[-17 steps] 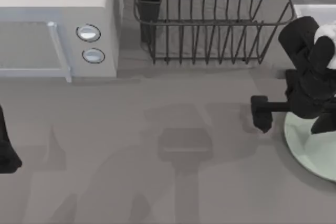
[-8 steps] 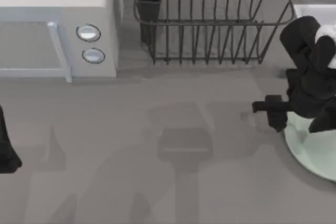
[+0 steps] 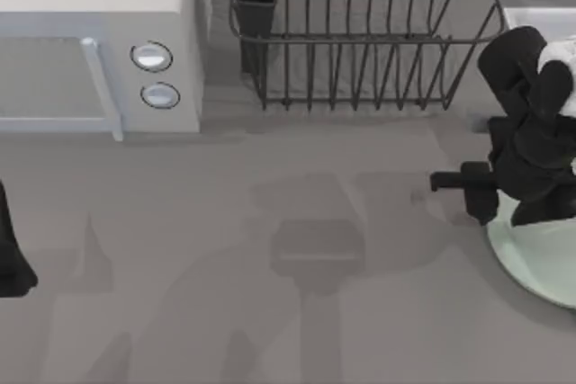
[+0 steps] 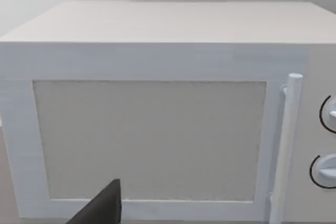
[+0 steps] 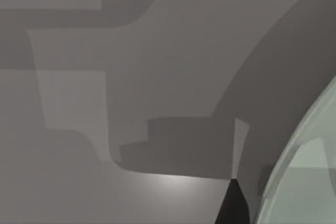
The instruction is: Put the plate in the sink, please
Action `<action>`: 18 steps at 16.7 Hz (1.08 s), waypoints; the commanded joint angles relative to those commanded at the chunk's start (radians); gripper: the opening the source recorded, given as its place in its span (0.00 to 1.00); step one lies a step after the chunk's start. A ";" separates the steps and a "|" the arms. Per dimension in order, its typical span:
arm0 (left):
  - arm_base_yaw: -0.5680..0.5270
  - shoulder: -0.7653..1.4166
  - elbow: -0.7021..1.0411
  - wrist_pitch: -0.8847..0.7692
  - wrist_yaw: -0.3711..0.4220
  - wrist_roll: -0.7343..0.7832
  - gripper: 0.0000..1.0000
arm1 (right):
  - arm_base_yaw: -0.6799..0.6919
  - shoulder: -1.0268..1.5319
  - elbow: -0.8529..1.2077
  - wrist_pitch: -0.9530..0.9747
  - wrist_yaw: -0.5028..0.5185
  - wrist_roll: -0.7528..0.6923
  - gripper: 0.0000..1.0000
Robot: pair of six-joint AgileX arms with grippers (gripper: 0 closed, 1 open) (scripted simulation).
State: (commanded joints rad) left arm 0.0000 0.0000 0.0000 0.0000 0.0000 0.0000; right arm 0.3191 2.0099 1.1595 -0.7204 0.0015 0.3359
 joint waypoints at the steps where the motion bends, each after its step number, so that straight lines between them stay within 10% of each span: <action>1: 0.000 0.000 0.000 0.000 0.000 0.000 1.00 | 0.000 0.000 0.000 0.000 0.000 0.000 0.00; 9: 0.000 0.000 0.000 0.000 0.000 0.000 1.00 | -0.010 -0.056 0.094 -0.067 0.004 0.000 0.00; 18: 0.000 0.000 0.000 0.000 0.000 0.000 1.00 | -0.013 -0.042 0.758 -0.735 0.003 -0.003 0.00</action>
State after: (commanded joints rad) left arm 0.0000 0.0000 0.0000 0.0000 0.0000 0.0000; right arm 0.3057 1.9677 1.9177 -1.4554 0.0046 0.3329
